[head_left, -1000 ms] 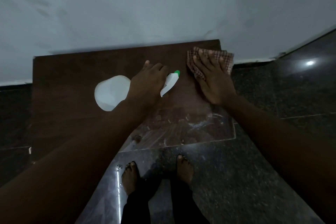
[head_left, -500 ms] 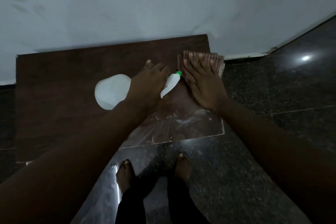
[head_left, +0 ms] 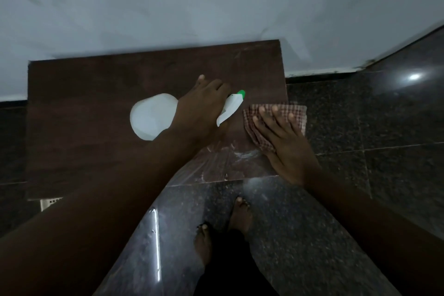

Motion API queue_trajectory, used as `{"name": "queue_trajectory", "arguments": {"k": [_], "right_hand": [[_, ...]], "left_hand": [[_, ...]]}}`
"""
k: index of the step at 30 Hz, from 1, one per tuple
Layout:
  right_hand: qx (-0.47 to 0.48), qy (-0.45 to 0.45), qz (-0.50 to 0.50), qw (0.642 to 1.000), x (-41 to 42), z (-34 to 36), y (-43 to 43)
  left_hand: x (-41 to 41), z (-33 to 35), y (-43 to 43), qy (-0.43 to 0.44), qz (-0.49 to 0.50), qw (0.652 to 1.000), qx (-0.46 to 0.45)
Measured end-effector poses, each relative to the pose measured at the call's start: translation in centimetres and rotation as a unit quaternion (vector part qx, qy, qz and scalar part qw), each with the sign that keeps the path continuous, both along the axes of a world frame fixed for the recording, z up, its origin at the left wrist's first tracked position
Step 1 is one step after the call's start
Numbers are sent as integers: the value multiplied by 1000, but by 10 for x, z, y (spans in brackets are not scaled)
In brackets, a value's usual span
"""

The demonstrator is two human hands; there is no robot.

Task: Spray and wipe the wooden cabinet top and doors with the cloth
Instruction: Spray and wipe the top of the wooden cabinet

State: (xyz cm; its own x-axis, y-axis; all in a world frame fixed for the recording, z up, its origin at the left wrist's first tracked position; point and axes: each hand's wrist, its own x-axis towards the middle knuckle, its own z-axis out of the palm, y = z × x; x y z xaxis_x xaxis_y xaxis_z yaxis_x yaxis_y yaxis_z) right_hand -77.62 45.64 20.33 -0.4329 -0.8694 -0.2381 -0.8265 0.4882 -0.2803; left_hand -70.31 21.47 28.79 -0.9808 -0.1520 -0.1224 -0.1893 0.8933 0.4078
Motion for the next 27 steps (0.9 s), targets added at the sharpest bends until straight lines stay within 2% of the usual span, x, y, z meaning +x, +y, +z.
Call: {"name": "queue_trajectory", "arguments": {"k": [10,19,21,27], "right_hand": [[-24,-23,-62,998,-50,3,-54],[-19,-2,37,999,32,0,28],[-29,-30,38,998,31,2,32],[-82,-137,-65,985,-18,10,-17]], "left_hand": [[28,-7,10,11,-23,1000,-8],[58,1,23,24,-2,1000,-3],[66,3,27,20,-4,1000,-6],[89,-3,42,15,-2,1000,-22]]}}
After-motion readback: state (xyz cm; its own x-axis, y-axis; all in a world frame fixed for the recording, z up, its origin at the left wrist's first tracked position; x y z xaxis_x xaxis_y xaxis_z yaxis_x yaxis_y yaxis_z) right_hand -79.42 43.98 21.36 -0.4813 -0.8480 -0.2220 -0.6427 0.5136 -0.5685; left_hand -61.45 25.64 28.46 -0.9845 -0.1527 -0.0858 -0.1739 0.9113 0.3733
